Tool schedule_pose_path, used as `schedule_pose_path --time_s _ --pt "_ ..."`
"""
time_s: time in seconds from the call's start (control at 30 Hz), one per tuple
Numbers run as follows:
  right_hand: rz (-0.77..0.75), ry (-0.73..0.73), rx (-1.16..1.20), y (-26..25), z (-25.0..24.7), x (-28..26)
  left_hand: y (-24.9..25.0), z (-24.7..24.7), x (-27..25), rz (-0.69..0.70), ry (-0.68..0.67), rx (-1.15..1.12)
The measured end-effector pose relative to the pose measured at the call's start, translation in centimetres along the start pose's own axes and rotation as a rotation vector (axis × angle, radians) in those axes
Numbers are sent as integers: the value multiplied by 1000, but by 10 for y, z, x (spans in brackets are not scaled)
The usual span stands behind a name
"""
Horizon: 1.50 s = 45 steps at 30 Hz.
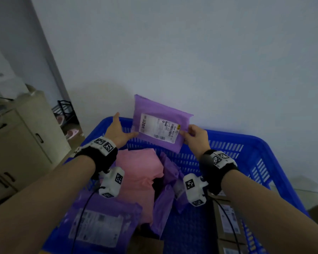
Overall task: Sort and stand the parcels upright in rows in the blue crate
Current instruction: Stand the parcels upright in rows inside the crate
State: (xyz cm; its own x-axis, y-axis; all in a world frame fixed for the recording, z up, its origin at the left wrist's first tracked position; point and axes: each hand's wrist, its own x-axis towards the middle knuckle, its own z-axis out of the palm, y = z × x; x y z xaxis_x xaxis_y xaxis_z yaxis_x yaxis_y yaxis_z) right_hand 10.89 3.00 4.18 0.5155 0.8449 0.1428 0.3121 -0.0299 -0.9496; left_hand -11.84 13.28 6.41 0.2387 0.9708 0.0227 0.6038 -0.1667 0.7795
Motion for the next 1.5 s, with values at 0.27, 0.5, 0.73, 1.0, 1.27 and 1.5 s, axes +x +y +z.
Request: schedule_pose_path --time_s 0.27,0.5,0.73,1.0,1.27,1.5 --pt "235 -24 558 6 -27 -14 22 35 1 -129 -83 -445" --pt "289 -15 666 12 -28 -19 34 49 1 -241 -260 -900" --pt "143 22 254 4 -57 -11 37 39 13 -4 46 -465" --pt "-105 -134 -395 -7 -68 -5 73 35 6 415 -354 91" --pt "-127 -177 -427 -18 -74 -4 81 43 3 445 -427 156" --pt "18 93 -125 -15 -95 -15 74 52 -1 208 -346 -231"
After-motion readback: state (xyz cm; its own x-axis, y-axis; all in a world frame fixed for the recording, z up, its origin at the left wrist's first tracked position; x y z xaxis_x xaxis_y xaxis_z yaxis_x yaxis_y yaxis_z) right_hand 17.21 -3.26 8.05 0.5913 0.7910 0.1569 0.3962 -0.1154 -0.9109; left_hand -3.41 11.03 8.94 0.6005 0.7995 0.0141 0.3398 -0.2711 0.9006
